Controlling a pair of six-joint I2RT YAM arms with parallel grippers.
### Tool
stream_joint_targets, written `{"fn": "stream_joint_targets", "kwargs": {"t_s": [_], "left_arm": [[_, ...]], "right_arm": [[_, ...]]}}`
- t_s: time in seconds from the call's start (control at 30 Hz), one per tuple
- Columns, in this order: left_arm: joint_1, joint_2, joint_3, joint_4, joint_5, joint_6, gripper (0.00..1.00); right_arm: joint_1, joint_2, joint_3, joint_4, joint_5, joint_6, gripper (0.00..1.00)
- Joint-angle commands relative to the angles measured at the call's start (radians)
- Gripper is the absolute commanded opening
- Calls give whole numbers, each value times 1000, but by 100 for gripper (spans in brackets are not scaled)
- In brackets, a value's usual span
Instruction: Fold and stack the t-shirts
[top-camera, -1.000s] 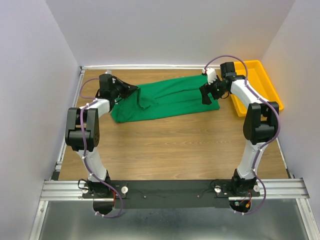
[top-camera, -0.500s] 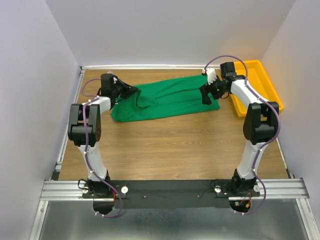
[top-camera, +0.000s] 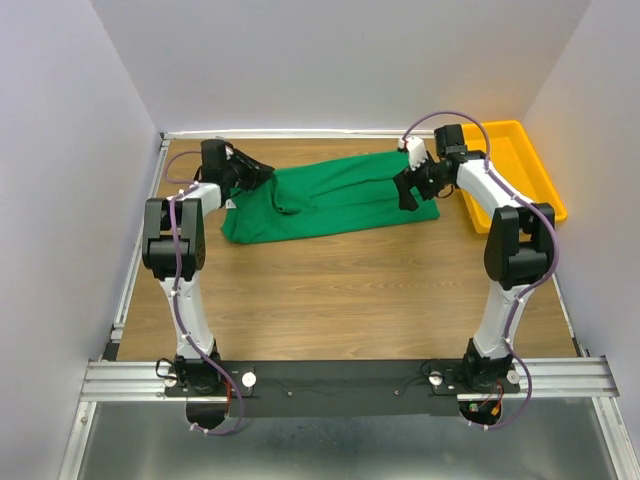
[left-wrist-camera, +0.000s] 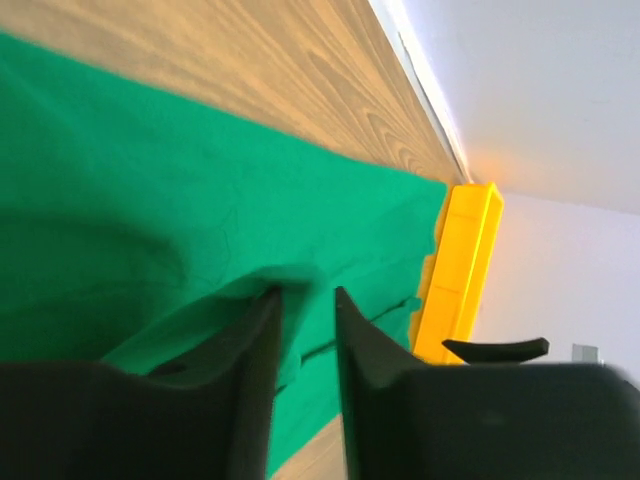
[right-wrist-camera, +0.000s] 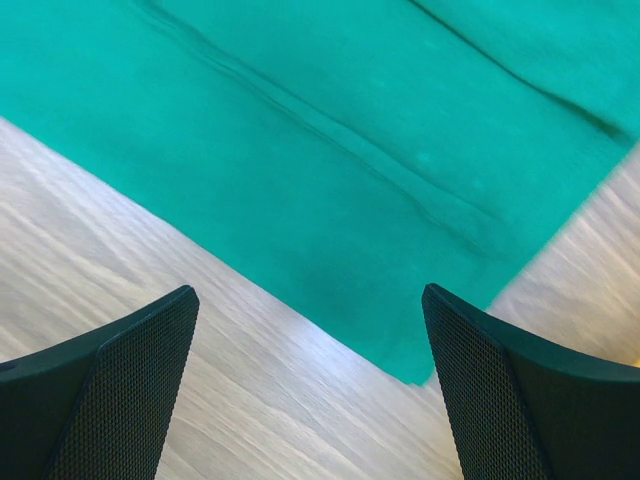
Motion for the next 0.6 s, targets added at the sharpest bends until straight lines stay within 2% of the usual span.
{"fn": "stream_joint_targets", "kwargs": {"t_s": [0.0,0.13,0.17,0.27,0.3,0.33,0.43,0.5,0.57], "left_arm": [[35,6,77,-70,-27,58,42],[72,-64,118,-154,-114,145,46],[79,-90,121,-194,-180,170,50],[113,-243,77,-230,-298,327,56],[122,-344,52,-231,-312,358,58],[135,-398,-13,-231,-330,392,64],[184,-596,-148,-228,-297,466,76],[219,-715,-309,-217,-173,475,76],[280,-791,-467,-211,-62,472,75]], "right_arm": [[59,-39,-6,-14,-55,-23,100],[163,-38,16,-32,-106,-54,100],[222,-33,33,-38,-123,-75,100],[319,-35,59,-37,-271,-133,100],[339,-28,73,-10,-303,-141,100],[379,-19,83,15,-346,-133,100],[433,82,207,75,-322,-112,100],[483,161,357,81,-266,-58,100],[517,249,434,84,-218,-19,99]]}}
